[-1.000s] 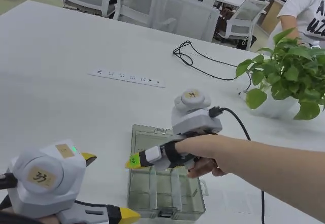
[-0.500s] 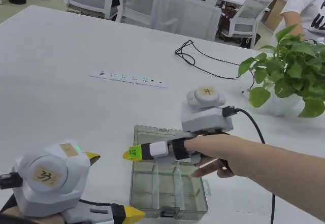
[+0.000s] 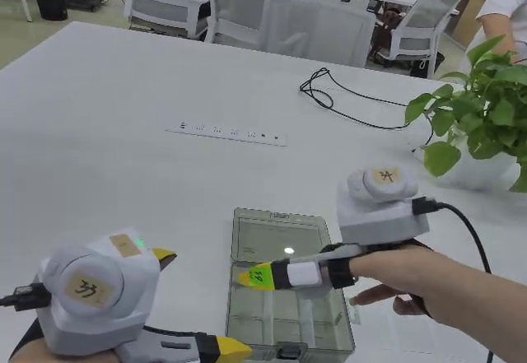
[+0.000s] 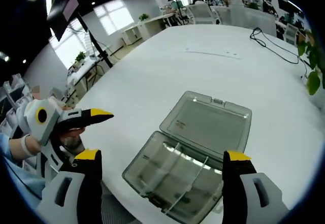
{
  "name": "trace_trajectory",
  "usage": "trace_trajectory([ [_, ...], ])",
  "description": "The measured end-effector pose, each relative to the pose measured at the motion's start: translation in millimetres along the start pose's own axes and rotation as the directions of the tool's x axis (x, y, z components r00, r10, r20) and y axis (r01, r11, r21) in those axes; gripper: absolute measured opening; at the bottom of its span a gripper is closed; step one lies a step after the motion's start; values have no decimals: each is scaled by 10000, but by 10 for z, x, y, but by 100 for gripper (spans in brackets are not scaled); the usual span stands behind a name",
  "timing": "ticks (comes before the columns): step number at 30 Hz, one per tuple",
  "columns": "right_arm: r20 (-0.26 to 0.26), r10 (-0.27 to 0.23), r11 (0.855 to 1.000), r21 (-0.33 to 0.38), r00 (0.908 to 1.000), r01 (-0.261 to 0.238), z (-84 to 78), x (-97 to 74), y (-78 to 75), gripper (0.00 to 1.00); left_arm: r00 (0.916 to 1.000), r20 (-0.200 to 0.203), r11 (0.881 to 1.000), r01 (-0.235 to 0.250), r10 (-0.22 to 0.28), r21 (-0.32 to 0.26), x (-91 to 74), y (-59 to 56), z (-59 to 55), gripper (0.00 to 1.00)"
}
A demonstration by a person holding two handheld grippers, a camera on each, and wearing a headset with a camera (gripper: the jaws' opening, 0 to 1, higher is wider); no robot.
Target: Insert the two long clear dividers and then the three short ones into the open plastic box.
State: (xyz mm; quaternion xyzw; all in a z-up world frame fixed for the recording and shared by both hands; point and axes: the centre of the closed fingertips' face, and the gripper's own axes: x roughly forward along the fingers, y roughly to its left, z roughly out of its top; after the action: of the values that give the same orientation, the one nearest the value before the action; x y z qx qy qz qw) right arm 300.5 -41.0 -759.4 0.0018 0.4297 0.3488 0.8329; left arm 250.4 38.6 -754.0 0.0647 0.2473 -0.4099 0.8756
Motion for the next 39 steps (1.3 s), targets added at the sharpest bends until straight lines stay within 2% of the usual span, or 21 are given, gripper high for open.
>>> trace_trajectory([
  [3, 183, 152, 9997, -196, 9997, -149, -11, -48, -12, 100, 10000, 20, 10000, -60, 60, 6, -1, 8, 23, 95],
  [5, 406, -39, 9980, -628, 9992, 65, -3, -89, -67, 100, 9999, 24, 9999, -128, 128, 19, -5, 22, 41, 95],
  [6, 652, 32, 9926, -1216, 9979, 48, 24, -107, -74, 100, 9998, 65, 9998, -184, 184, -17, -12, 35, 53, 95],
  [8, 731, -107, 9878, -1543, 9973, 219, 1, -141, -108, 100, 9997, 83, 9997, -223, 224, -56, -19, 52, 63, 95],
  [9, 883, 180, 9861, -1659, 9959, -31, 5, -152, -66, 100, 9997, 85, 9997, -244, 245, -56, -22, 60, 66, 95],
  [13, 1198, 234, 9880, -1543, 9925, -47, -47, -226, -139, 100, 9996, 87, 9996, -268, 269, -120, -30, 79, 85, 95],
  [16, 1371, 532, 9786, -2041, 9891, -244, -96, -272, -160, 100, 9996, 42, 9995, -277, 277, -131, -33, 86, 88, 94],
  [17, 1639, 675, 9775, -2083, 9842, -324, -91, -298, -167, 100, 9996, 48, 9995, -264, 264, -174, -33, 85, 91, 94],
  [18, 1527, 639, 9780, -2061, 9862, -314, -129, -309, -196, 100, 9996, 63, 9994, -271, 272, -203, -30, 87, 95, 94],
  [19, 1703, 915, 9725, -2272, 9811, -512, -134, -333, -177, 100, 9996, 90, 9993, -271, 273, -241, -29, 85, 103, 94],
  [20, 1868, 834, 9698, -2413, 9789, -365, -136, -353, -213, 100, 9996, 115, 9993, -262, 265, -248, -27, 82, 111, 94],
  [22, 2121, 1180, 9664, -2491, 9701, -631, -160, -391, -210, 100, 9996, 176, 9993, -235, 241, -288, -22, 65, 137, 94],
  [24, 2117, 1397, 9642, -2516, 9673, -842, -212, -425, -223, 100, 9994, 311, 9995, -134, 143, -284, -18, 32, 182, 95],
  [26, 2294, 1367, 9604, -2689, 9637, -722, -258, -489, -277, 100, 9994, 334, 9997, -100, 107, -202, -23, 10, 204, 95],
  [27, 2493, 1731, 9560, -2752, 9528, -1016, -275, -535, -250, 100, 9994, 348, 9998, -73, 80, -196, -24, 3, 211, 95],
  [28, 2674, 1696, 9601, -2622, 9486, -977, -278, -561, -278, 100, 9993, 375, 9998, -55, 62, -184, -26, -1, 216, 95],
  [31, 2673, 1833, 9551, -2763, 9460, -1070, -363, -641, -315, 100, 9993, 386, 9999, -3, 9, -166, -27, -16, 224, 95],
  [32, 2757, 1977, 9530, -2789, 9407, -1185, -376, -679, -327, 100, 9993, 385, 9999, 9, -4, -133, -30, -23, 222, 95],
  [33, 2792, 1825, 9553, -2770, 9427, -1029, -392, -700, -383, 100, 9993, 385, 9999, 12, -6, -156, -30, -26, 220, 95],
  [35, 2936, 1930, 9516, -2886, 9362, -1057, -396, -748, -405, 100, 9993, 361, 9999, 25, -19, -151, -29, -35, 213, 95],
  [39, 2856, 1790, 9463, -3117, 9415, -854, -460, -812, -537, 100, 9994, 330, 9998, 36, -30, -198, -22, -60, 204, 95],
])
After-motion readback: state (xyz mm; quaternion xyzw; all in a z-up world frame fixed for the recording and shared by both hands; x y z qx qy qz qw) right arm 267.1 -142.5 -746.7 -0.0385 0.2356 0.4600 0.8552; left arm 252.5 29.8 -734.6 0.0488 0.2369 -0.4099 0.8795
